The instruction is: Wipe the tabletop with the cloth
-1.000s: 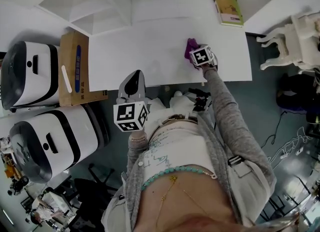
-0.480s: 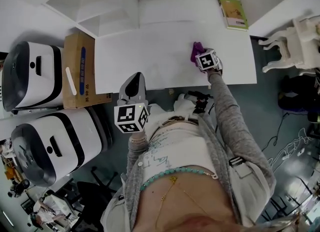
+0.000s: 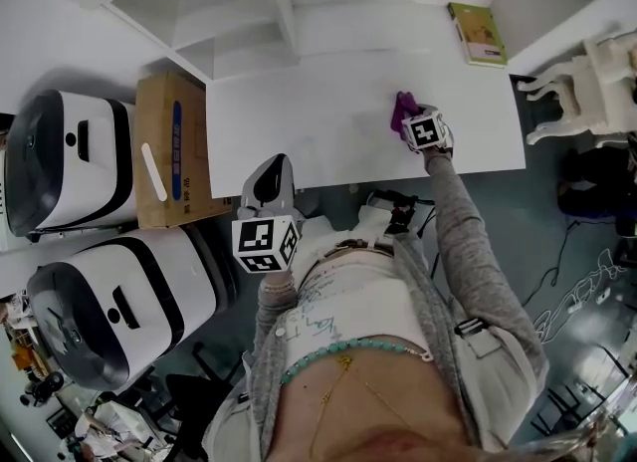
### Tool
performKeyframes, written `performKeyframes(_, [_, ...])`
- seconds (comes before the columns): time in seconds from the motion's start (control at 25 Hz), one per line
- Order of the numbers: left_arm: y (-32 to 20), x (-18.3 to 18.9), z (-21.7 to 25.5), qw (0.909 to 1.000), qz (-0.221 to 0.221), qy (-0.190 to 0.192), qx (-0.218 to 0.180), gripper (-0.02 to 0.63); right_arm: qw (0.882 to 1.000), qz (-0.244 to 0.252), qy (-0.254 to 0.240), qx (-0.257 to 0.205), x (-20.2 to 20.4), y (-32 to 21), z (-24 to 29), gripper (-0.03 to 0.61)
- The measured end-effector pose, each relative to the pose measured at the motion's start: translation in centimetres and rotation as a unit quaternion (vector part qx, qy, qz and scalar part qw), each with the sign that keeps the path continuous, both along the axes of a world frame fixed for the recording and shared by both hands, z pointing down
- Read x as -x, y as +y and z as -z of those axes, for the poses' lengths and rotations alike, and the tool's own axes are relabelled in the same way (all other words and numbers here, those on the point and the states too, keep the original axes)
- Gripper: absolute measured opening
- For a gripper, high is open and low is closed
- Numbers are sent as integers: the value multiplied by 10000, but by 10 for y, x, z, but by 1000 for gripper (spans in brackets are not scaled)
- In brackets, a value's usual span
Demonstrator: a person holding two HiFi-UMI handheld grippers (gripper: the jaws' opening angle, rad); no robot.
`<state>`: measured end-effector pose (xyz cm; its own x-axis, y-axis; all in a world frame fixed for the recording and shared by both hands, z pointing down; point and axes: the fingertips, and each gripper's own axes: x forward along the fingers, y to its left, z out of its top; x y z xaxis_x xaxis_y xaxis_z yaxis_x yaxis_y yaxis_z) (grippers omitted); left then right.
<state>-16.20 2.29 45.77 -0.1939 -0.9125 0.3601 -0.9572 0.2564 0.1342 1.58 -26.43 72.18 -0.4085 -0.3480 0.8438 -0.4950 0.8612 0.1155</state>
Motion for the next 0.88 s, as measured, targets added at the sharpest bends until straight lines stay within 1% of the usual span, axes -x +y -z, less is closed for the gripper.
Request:
performKeyframes(0.08, [7,11,-1,10000,0,-45,37,0,9998,-143,134,-8,1,2,0,86])
performKeyframes(0.12, [10,17,-1,10000,8,-55,35,0,9998,-154,126,-27,7,4,1,86])
performKeyframes(0.32, [22,37,-2,10000,24,14,-7,0,9999,-8,-112,-80,40,20,6,86])
performKeyframes(0.44, [25,44,-1,10000,17,18,-50,0,9999,-13,-87,-78,50,27,6,86])
performKeyframes(0.56, [30,51,-2,10000,14,27,-84,0,10000,-6,40,-69,58,36,4,86])
performKeyframes(0.76, [40,62,-4,9999,31,82,-132,0,9998,127,-143,-93,84,52,7,86])
performKeyframes(0.88, [47,68,-5,9998,24,109,-155,0,9999,140,-59,-72,91,62,4,86])
